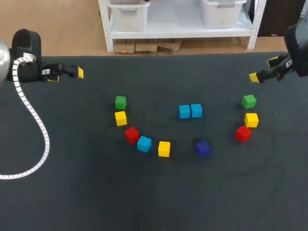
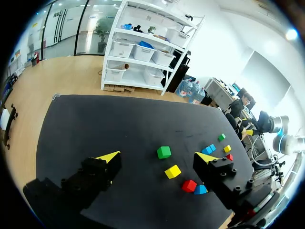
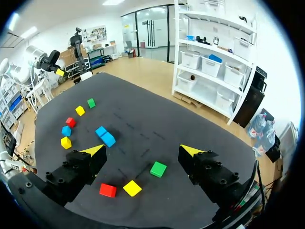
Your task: Place the blue cubes, place green cubes on the blue cubes, place the yellow cubes on the green cubes, then place the red cubes on the yellow cubes, and place purple cube on the red cubes.
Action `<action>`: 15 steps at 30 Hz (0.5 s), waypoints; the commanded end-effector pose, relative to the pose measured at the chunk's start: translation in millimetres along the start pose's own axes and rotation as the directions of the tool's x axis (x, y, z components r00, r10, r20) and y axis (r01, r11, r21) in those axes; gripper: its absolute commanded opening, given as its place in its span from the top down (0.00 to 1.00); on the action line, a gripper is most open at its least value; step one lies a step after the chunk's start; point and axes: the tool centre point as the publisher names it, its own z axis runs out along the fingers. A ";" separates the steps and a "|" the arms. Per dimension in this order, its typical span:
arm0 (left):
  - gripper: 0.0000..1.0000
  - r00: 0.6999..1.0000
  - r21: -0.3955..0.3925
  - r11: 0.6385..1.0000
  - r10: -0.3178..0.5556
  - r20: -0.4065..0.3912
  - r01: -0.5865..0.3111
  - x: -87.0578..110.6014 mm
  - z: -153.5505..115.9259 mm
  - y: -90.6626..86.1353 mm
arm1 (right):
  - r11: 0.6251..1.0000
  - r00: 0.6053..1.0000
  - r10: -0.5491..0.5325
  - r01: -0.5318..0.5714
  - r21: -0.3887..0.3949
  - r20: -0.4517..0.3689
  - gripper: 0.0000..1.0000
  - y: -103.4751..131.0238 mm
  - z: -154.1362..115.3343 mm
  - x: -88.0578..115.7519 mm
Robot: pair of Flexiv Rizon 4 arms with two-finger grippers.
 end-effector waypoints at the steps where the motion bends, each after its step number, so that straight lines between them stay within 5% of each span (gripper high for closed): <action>1: 0.00 1.000 0.013 1.000 0.003 0.008 -0.003 1.9 -0.5 2.7 | 1.000 1.000 0.000 0.000 0.008 -0.003 0.00 1.7 -0.1 -0.2; 15: 0.00 1.000 0.025 1.000 0.003 -0.031 -0.002 4.3 1.3 -2.1 | 1.000 1.000 0.000 0.000 0.008 -0.003 0.00 1.7 -0.1 -0.2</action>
